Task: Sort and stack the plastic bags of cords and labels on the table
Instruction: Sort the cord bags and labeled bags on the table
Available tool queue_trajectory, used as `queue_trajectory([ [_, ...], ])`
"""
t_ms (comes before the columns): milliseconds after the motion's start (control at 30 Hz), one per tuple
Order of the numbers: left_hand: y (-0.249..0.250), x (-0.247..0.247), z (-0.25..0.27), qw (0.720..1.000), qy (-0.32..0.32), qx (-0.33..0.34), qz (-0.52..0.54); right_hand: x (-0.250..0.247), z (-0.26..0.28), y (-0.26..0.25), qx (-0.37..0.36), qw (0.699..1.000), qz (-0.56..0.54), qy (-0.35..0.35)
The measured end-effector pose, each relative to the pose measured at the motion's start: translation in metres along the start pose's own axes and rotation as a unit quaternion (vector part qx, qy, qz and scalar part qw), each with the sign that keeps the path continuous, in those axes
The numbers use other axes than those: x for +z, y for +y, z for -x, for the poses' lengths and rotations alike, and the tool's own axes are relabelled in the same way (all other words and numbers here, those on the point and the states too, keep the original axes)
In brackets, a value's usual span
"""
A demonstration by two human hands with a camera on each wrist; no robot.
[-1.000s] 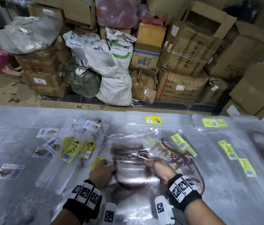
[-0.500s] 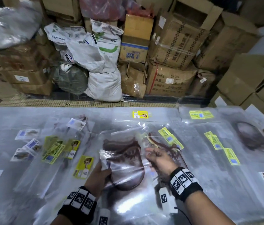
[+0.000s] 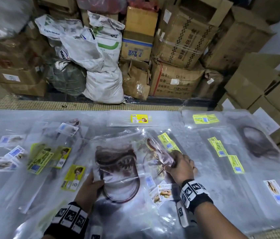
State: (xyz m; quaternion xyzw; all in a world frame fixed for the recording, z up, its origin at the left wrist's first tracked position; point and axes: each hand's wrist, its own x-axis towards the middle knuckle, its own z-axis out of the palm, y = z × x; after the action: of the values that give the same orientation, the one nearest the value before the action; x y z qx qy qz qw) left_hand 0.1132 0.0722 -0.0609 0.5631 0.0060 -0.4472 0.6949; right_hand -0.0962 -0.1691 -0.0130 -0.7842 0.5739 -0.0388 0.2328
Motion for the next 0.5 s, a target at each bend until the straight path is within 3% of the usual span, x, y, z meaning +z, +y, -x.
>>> queue_trajectory([
  [100,-0.002,-0.001,-0.001,1.0,0.009,0.003,-0.004,0.006,-0.005,0.002,0.005,0.997,-0.071,0.021],
  [167,-0.003,-0.002,0.0,1.0,0.011,0.007,-0.008,0.004,-0.006,-0.001,0.017,0.98,-0.196,0.019],
  [267,0.0,0.001,0.002,1.0,0.012,0.007,-0.005,-0.006,-0.007,-0.004,0.057,0.898,-0.437,-0.007],
  [367,0.003,0.002,0.005,1.0,0.004,0.007,0.009,-0.015,-0.011,0.001,0.073,0.861,-0.502,-0.03],
  [500,0.006,0.004,0.007,1.0,-0.01,0.004,0.015,-0.034,-0.008,0.002,0.12,0.848,-0.511,-0.076],
])
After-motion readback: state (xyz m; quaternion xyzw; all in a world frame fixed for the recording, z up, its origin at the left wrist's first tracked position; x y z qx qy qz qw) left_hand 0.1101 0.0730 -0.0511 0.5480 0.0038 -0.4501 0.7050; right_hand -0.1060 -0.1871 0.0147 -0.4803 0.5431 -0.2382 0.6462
